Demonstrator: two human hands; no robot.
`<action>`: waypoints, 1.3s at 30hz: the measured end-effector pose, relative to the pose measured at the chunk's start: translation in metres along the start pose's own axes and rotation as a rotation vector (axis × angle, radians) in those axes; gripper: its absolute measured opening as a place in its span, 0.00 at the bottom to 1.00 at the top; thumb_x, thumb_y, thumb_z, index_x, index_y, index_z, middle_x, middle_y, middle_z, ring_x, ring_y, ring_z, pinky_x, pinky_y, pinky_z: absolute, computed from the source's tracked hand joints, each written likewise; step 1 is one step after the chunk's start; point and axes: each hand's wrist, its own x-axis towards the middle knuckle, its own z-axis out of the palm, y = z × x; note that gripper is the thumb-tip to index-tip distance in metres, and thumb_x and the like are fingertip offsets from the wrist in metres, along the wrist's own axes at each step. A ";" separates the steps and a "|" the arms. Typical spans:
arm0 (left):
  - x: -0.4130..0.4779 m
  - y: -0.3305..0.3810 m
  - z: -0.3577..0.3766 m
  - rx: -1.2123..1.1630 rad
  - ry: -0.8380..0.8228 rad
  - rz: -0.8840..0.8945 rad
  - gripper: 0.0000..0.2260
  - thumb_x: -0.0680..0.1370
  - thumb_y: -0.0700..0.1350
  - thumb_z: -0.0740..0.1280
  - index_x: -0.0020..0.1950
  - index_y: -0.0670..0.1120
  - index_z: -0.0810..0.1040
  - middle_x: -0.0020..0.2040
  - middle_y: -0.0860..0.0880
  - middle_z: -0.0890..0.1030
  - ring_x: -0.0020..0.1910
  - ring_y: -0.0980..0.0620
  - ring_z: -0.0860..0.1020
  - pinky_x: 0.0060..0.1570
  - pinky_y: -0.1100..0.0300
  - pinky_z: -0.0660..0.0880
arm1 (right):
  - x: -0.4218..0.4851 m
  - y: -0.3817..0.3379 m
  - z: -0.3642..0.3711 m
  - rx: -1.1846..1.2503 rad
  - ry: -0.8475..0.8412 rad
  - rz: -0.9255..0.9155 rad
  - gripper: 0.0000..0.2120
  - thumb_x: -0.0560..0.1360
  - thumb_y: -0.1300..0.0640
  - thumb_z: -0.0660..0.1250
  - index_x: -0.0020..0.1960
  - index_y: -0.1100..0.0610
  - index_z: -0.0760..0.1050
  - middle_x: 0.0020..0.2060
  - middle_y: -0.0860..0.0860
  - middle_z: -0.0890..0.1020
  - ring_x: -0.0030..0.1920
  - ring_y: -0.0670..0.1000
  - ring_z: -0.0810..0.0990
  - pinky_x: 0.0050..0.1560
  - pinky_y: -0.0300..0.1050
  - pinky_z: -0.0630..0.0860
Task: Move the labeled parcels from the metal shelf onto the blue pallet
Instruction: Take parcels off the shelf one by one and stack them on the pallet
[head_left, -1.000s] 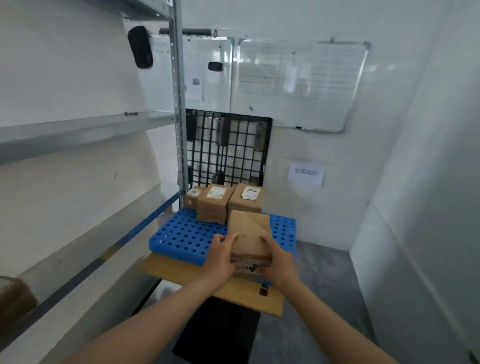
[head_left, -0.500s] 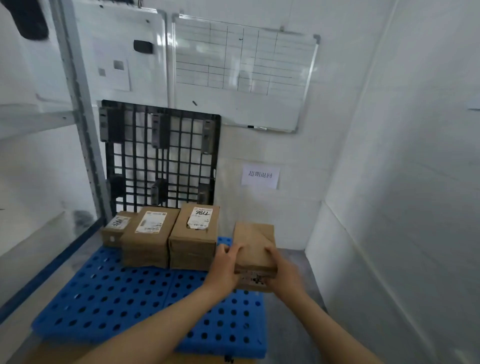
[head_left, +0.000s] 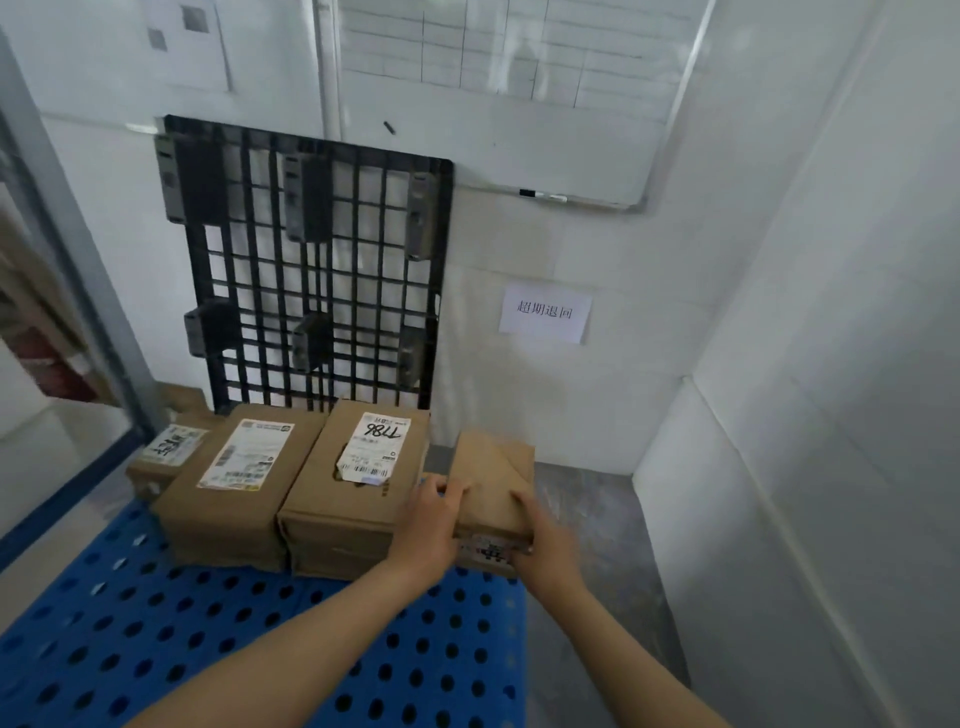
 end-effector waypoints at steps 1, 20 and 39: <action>0.008 -0.004 0.003 0.042 0.004 -0.026 0.27 0.74 0.37 0.66 0.70 0.50 0.62 0.66 0.46 0.65 0.64 0.46 0.66 0.62 0.54 0.71 | 0.011 0.004 0.005 0.003 -0.023 0.001 0.29 0.72 0.67 0.63 0.70 0.53 0.60 0.56 0.57 0.76 0.44 0.49 0.73 0.40 0.29 0.70; 0.060 -0.018 0.042 0.659 -0.144 -0.205 0.17 0.76 0.42 0.65 0.64 0.44 0.66 0.63 0.40 0.74 0.71 0.41 0.60 0.71 0.34 0.47 | 0.081 0.045 0.078 0.192 -0.172 0.023 0.28 0.75 0.69 0.58 0.71 0.51 0.59 0.65 0.55 0.70 0.60 0.53 0.73 0.59 0.43 0.72; 0.052 -0.027 0.036 0.627 -0.198 -0.152 0.19 0.77 0.37 0.62 0.68 0.42 0.64 0.76 0.38 0.49 0.76 0.41 0.45 0.72 0.36 0.46 | 0.070 0.037 0.074 0.085 -0.255 -0.048 0.30 0.73 0.66 0.63 0.71 0.52 0.57 0.67 0.55 0.65 0.63 0.53 0.69 0.55 0.34 0.68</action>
